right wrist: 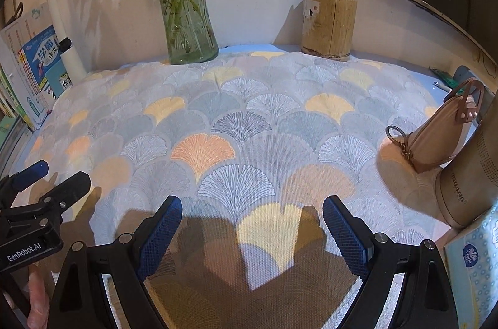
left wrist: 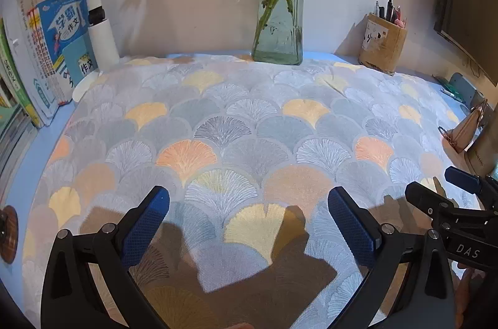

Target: Organize soft objects

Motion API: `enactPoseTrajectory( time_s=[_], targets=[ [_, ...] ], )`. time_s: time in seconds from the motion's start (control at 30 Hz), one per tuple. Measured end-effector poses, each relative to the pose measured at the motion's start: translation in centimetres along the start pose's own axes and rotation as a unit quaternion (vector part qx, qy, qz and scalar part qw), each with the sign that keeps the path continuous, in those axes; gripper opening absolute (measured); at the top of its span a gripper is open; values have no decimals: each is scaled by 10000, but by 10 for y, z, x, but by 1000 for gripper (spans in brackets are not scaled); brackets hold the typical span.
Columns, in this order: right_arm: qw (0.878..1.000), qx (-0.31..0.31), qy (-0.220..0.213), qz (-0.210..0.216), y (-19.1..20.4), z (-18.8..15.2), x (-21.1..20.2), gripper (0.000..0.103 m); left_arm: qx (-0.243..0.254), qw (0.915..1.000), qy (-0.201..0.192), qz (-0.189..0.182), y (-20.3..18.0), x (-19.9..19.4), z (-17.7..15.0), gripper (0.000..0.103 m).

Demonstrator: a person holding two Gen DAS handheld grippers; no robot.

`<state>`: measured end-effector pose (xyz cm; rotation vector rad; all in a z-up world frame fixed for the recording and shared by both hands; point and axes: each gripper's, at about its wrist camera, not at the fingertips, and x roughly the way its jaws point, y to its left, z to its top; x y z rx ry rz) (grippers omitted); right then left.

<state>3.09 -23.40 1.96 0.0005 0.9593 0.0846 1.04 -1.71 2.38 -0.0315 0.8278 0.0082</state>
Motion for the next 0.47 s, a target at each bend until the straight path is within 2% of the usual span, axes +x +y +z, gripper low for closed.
enactPoseTrajectory(
  time_s=[0.47],
  targets=[
    [10000,-39,86,-12,-1,1,3,91,-70,9999,-81,71,5,-3,1,100]
  ],
)
